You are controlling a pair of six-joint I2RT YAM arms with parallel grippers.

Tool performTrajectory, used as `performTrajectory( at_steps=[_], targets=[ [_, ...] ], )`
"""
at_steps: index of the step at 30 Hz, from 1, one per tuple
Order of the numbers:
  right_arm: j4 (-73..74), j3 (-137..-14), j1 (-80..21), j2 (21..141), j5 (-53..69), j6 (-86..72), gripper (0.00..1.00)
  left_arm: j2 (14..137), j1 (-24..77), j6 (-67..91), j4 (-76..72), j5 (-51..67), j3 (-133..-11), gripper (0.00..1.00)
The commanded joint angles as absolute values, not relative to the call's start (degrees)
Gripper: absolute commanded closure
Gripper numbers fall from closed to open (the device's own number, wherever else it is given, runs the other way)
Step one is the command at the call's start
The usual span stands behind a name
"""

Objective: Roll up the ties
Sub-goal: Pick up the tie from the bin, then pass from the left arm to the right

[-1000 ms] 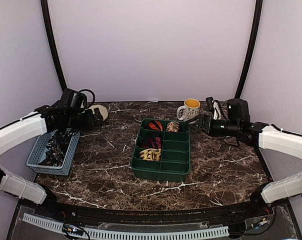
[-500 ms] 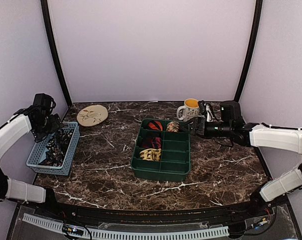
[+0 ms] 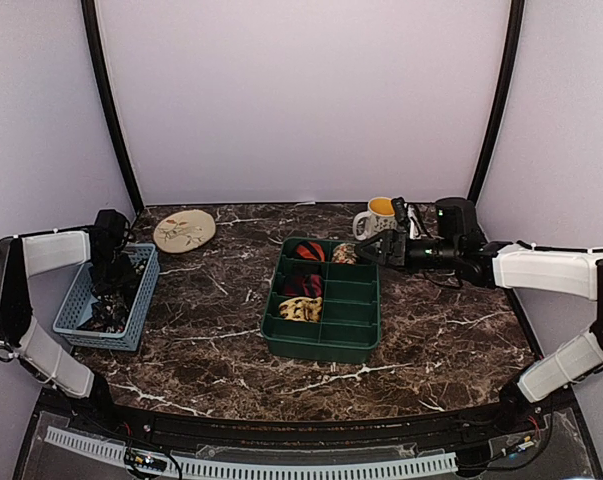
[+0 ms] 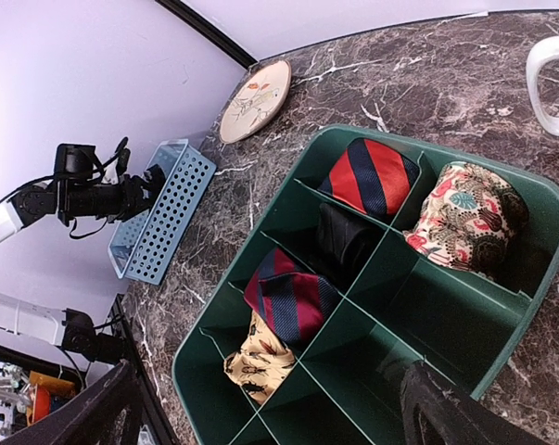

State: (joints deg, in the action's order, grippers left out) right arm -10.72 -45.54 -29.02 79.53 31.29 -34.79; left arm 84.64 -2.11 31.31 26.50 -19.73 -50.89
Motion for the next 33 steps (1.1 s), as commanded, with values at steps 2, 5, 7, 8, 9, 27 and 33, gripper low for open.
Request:
performTrajectory(
  at_steps=[2,5,7,8,9,27,33],
  targets=[
    [-12.9,-47.6,-28.7,80.1,32.2,-35.4,0.03,77.6,-2.4,26.6,22.6,-20.0,-50.4,0.99],
    [-12.9,-48.2,-28.7,80.5,32.7,-35.3,0.03,75.0,-2.4,23.9,22.9,-19.3,-52.8,1.0],
    [-13.1,-48.6,-28.7,80.8,34.1,-35.3,0.03,72.0,-2.3,22.0,22.7,-17.7,-54.4,1.0],
    [-13.4,-48.9,-28.7,81.0,35.5,-35.2,0.02,70.5,-2.2,21.1,22.3,-16.4,-55.2,1.0],
    [-13.5,-49.3,-28.8,81.2,37.1,-35.2,0.01,68.7,-1.9,20.0,21.4,-15.3,-55.9,1.0],
    [-8.4,-65.4,-37.0,91.7,39.6,-29.1,0.01,60.6,10.1,8.9,18.6,-3.1,-87.1,1.0],
    [-7.6,-72.5,-39.5,95.2,40.0,-28.4,0.01,61.6,10.2,8.7,16.5,8.2,-94.9,1.0]
  ],
)
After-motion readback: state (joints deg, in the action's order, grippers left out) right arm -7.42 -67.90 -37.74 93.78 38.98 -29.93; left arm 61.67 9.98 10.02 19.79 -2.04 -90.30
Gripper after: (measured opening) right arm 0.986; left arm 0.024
